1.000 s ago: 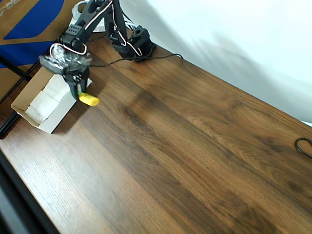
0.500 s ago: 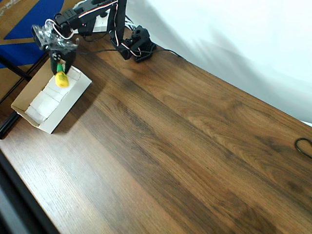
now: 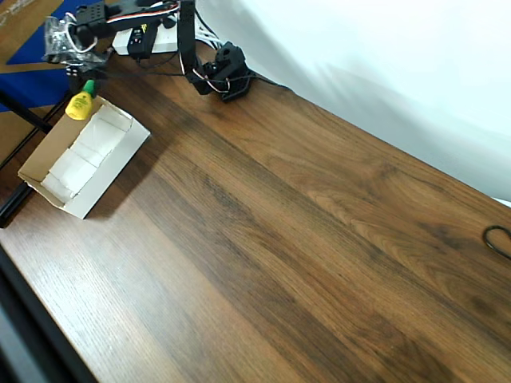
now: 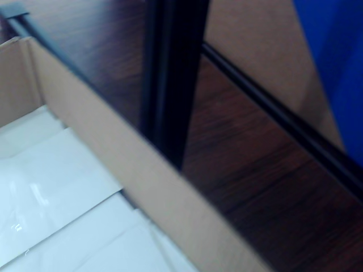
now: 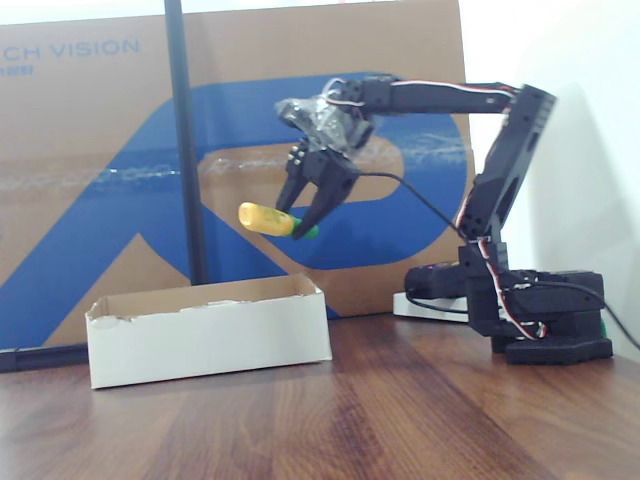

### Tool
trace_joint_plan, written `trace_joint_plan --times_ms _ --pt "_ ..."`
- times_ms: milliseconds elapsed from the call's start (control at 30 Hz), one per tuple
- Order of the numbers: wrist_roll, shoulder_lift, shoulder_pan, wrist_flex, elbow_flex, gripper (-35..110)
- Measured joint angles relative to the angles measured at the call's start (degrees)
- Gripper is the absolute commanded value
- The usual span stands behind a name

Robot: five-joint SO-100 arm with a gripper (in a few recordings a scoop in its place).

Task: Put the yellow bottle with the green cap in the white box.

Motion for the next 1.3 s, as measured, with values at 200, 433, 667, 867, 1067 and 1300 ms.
trace_joint_plan --times_ms 200,433,667,867,1067,1300 --pt "0.0 -11.8 0.5 1.0 -13.2 0" --pt "-2.5 -21.1 1.6 -0.7 -17.3 0" --pt "-5.3 -25.6 -2.5 -1.2 -17.3 0" --pt "-6.1 -25.7 -7.7 -0.9 -17.3 0" --pt "-5.4 -25.7 -8.4 -0.9 -17.3 0" --pt "-5.1 -25.7 -9.8 -0.9 -17.2 16"
